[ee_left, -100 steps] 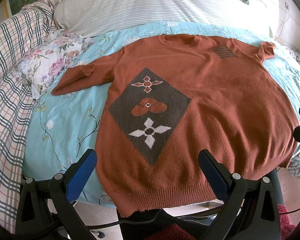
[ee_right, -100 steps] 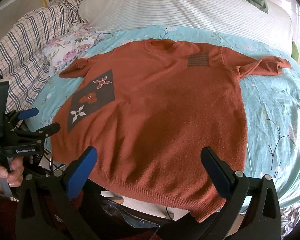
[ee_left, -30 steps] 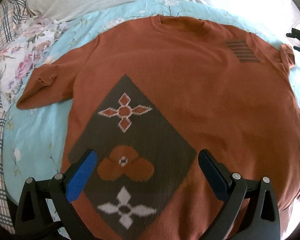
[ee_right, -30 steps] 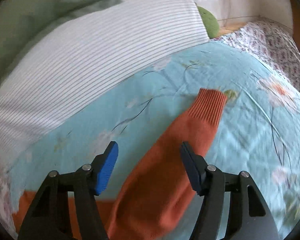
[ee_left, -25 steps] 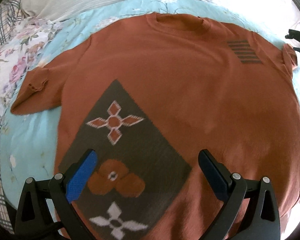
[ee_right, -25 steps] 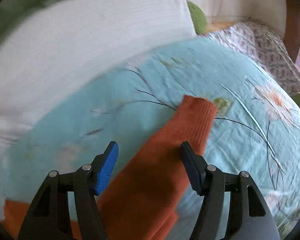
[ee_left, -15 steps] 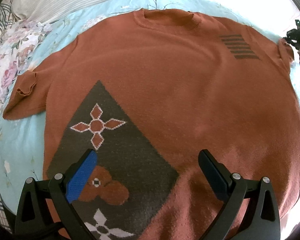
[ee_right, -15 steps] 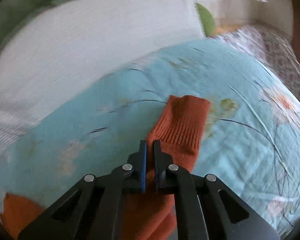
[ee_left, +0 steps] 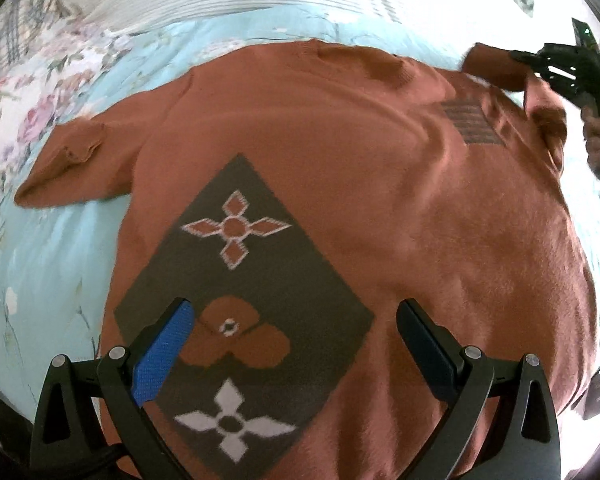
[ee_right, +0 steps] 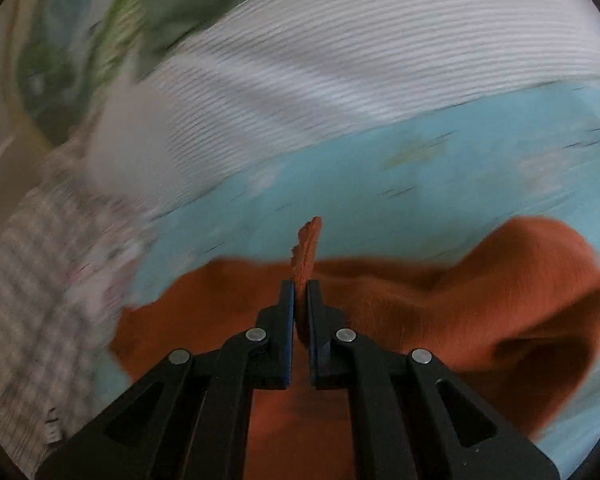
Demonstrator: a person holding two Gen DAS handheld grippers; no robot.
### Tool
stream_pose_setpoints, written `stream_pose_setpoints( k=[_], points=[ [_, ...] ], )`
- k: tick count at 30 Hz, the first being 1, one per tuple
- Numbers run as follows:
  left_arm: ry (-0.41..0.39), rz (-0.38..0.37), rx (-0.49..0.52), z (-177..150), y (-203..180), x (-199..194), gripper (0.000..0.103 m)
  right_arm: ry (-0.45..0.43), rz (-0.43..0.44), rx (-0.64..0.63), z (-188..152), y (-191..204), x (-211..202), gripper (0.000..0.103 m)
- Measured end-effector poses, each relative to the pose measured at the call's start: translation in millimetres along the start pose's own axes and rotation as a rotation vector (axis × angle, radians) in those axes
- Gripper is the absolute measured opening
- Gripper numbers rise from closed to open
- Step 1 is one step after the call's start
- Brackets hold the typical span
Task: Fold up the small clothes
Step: 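Carry the sleeve across the sweater body with the right gripper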
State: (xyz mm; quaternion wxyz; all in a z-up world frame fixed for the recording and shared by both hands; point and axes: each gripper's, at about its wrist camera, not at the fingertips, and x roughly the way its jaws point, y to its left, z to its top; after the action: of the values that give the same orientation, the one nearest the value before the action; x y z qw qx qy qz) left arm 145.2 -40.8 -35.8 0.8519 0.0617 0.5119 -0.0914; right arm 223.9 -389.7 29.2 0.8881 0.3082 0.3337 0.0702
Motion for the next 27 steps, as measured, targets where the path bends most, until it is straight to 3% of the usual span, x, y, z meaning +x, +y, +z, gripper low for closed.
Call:
stream_pose_setpoints(
  k=[6, 13, 18, 19, 20, 22, 27],
  points=[
    [-0.015, -0.038, -0.086, -5.9, 26.2, -4.5, 0.102, 0.112, 0.198, -0.033, -45.0, 88.9, 72.0, 0.007],
    [-0.034, -0.102, -0.164, -7.5, 54.0, -7.6, 0.102, 0.242, 0.249, -0.027, -95.0, 129.9, 138.4, 0.007],
    [-0.038, -0.169, -0.203, -4.2, 64.4, -3.9, 0.101, 0.328, 0.273, -0.007, -114.9, 126.1, 153.3, 0.011],
    [-0.041, -0.18, -0.206, -2.1, 65.1, -3.4, 0.101, 0.342, 0.278, 0.007, -117.7, 124.7, 154.9, 0.016],
    [-0.046, -0.195, -0.208, 1.6, 66.1, -2.2, 0.101, 0.356, 0.299, 0.025, -120.2, 122.1, 154.6, 0.031],
    [-0.053, -0.223, -0.211, 11.0, 68.2, 0.2, 0.101, 0.333, 0.307, 0.028, -120.3, 115.4, 142.1, 0.044],
    [-0.066, -0.323, -0.22, 58.8, 77.1, 21.7, 0.102, 0.261, 0.251, 0.029, -117.5, 94.0, 94.6, 0.045]
  ],
)
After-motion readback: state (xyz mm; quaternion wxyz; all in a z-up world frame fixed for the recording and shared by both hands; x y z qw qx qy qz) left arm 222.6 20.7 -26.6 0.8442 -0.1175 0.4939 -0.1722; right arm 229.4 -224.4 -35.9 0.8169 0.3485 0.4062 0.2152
